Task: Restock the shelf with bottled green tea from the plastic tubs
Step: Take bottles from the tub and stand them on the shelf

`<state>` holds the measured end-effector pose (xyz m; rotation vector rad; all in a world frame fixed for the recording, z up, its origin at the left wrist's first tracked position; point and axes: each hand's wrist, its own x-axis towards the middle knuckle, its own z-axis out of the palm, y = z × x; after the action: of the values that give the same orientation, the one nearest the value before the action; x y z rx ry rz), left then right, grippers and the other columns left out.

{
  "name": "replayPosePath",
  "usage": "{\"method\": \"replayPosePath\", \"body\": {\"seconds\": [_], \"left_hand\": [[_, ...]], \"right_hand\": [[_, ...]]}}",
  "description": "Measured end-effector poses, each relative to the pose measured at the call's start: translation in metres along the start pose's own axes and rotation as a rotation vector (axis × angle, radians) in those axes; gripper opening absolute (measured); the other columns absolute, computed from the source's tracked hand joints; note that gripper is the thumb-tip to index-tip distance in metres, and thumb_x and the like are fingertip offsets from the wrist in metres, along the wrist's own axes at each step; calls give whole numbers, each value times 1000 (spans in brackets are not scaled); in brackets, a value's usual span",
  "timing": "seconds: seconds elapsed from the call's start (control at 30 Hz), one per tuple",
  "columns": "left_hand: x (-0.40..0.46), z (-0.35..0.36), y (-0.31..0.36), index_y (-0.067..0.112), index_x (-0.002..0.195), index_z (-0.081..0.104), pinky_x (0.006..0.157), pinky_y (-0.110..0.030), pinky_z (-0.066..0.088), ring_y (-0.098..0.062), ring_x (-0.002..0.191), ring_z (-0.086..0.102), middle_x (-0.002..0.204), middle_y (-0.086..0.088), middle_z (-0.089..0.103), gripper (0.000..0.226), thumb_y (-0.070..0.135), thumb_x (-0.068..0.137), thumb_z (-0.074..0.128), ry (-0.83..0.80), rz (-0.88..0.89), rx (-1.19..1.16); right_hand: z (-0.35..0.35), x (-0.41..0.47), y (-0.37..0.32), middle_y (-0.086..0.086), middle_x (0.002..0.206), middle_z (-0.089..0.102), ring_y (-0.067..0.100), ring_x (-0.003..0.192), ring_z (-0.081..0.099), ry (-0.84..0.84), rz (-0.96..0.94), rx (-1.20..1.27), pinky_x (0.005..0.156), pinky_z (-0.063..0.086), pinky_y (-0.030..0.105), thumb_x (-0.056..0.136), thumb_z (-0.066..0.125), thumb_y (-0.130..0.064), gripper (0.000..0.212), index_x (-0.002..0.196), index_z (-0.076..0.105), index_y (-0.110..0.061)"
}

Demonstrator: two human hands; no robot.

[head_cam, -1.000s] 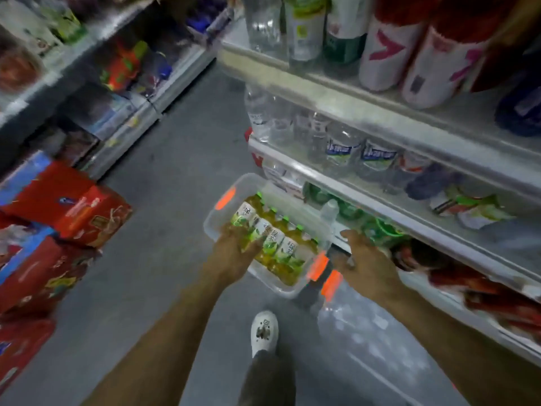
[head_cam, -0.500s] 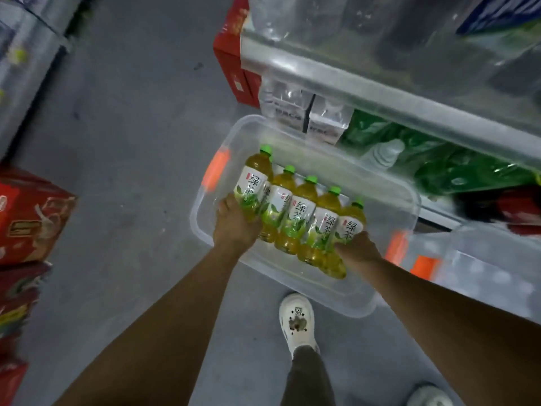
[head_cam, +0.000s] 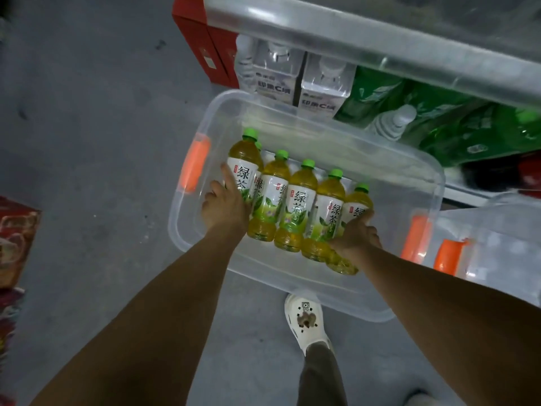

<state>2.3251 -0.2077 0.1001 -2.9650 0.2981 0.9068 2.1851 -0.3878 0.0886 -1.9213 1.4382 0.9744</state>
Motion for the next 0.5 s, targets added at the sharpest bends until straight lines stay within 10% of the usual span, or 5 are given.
{"method": "replayPosePath", "body": {"seconds": [0.27,0.5], "left_hand": [[-29,-30,12,14,158,-11,108,-53,36,-44,132,45,149,-26,36,89,42,100,50,-188,-154,-342],[-120,-66,52,8,146,35,106,-49,45,-41,123,55,135,-23,56,90,56,71,47,-178,-172,-786]], "right_hand": [[-41,-38,3,15,114,61,31,106,62,-117,35,220,92,55,41,67,87,-36,77,126,51,-3],[-95,-107,34,8,85,50,20,80,55,-302,-25,460,61,46,27,77,75,-25,48,111,45,-8]]}}
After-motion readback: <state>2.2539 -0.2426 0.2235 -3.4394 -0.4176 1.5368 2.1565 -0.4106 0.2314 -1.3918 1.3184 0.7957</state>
